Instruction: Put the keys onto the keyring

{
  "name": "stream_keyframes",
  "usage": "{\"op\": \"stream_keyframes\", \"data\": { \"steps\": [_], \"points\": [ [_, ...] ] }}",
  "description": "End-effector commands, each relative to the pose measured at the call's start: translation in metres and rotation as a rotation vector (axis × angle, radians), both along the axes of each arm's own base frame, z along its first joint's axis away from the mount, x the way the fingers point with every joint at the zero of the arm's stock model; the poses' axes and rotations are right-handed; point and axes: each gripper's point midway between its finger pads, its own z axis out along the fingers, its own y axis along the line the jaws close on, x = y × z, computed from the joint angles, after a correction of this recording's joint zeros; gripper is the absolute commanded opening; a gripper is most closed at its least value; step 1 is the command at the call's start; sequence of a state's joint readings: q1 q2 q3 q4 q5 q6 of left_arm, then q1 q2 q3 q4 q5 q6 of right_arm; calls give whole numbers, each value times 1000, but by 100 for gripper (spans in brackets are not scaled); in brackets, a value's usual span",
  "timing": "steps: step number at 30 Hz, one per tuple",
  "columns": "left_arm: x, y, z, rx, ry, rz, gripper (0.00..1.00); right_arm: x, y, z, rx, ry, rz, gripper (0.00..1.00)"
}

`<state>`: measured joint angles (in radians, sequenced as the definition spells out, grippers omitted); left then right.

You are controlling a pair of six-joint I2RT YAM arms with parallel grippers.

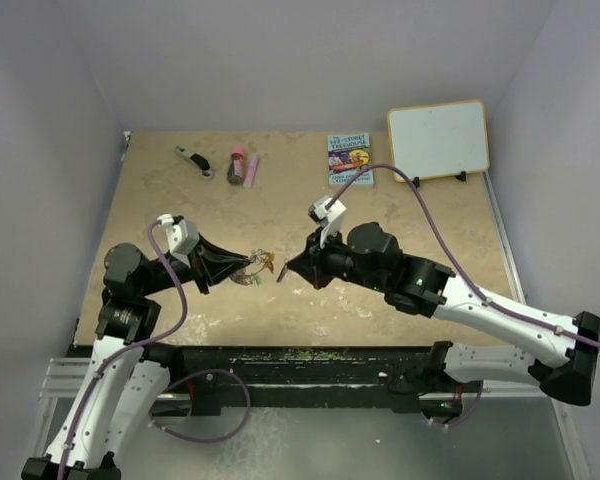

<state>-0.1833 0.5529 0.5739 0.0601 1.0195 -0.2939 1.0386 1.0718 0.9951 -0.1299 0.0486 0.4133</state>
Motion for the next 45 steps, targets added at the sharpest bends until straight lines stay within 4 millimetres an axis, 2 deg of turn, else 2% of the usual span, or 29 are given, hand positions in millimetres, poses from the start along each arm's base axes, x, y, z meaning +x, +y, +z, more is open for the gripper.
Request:
{"op": "stream_keyframes", "data": {
  "steps": [1,7,16,27,45],
  "points": [
    [3,4,5,-2,-57,41,4,-20,31,40,98,-15,82,0],
    [4,6,3,-2,-75,64,4,-25,53,58,140,-26,117,0],
    [5,7,2,0,-69,71,4,-30,73,69,147,-27,139,0],
    [4,7,4,-1,-77,73,4,-26,78,73,149,-15,106,0],
    [1,8,5,-5,-95,76,4,-18,82,59,97,16,48,0]
  ]
}}
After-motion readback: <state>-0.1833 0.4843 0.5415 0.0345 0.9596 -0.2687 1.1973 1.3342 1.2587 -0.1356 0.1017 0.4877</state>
